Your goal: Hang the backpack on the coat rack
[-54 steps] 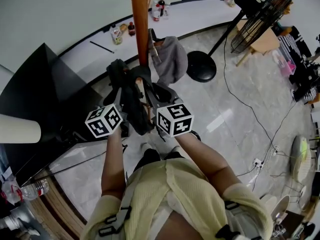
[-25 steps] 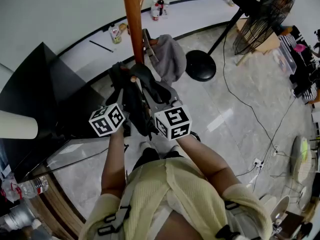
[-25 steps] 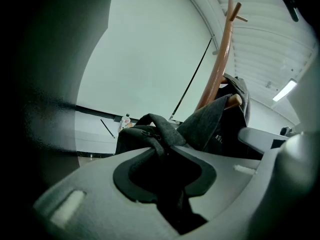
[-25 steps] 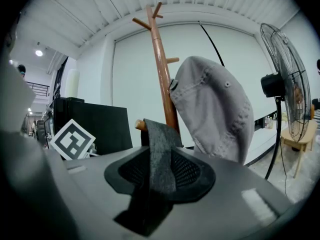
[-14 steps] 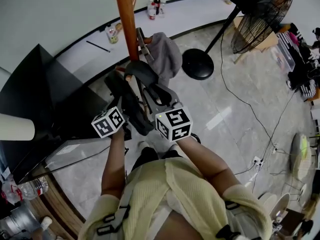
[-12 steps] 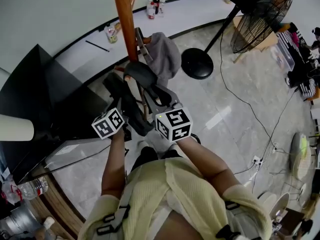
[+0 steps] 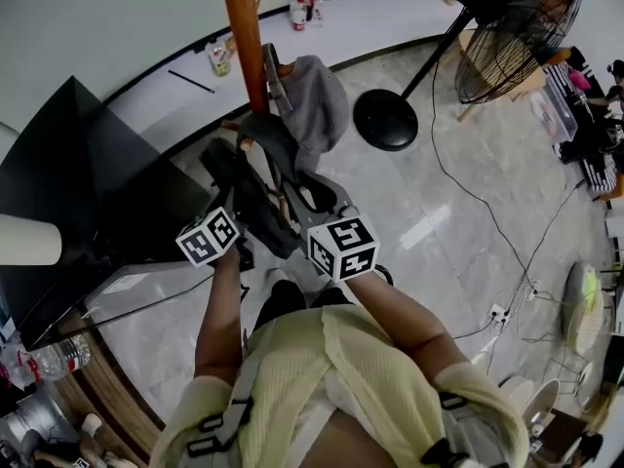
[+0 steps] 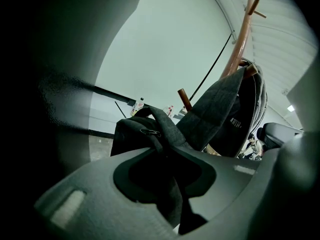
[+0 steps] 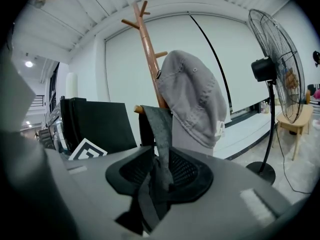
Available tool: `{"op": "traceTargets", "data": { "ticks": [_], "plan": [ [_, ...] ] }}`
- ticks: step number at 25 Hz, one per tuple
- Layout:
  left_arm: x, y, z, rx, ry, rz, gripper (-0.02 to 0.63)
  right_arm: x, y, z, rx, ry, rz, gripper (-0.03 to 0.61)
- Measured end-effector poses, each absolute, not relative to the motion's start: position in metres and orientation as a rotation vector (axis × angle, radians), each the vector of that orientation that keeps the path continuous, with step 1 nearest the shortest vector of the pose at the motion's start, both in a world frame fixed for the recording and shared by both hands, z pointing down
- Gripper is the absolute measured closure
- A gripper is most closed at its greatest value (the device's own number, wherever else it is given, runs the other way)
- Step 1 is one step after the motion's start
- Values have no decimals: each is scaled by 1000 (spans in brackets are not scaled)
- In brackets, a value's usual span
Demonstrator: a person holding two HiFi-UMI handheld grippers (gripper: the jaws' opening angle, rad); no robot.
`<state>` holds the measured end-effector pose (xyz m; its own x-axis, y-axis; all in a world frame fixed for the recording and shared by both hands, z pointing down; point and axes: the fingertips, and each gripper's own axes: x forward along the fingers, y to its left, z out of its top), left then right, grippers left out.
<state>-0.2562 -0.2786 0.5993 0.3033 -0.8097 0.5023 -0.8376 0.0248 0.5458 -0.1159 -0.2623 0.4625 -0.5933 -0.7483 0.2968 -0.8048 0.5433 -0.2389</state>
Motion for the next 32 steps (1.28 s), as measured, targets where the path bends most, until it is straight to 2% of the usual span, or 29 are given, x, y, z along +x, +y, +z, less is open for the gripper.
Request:
{"op": "traceTargets", "data": {
  "ticks": [20,24,27,32],
  "plan": [
    [-248,-269,615,1729,-1499,9,509,-95,-243,475,1321,-2590,568,471],
    [-247,-263,615,1733,-1519,42,493,-94,-242,476,1311,-2593,573,471],
    [-248,-260,604,1770,-1567,82,454,-93,-241,478,1305,-2593,575,471],
    [-245,-251,588,1815,-1595,97,456,-90,-241,480,1295,-2597,593,472]
  ]
}}
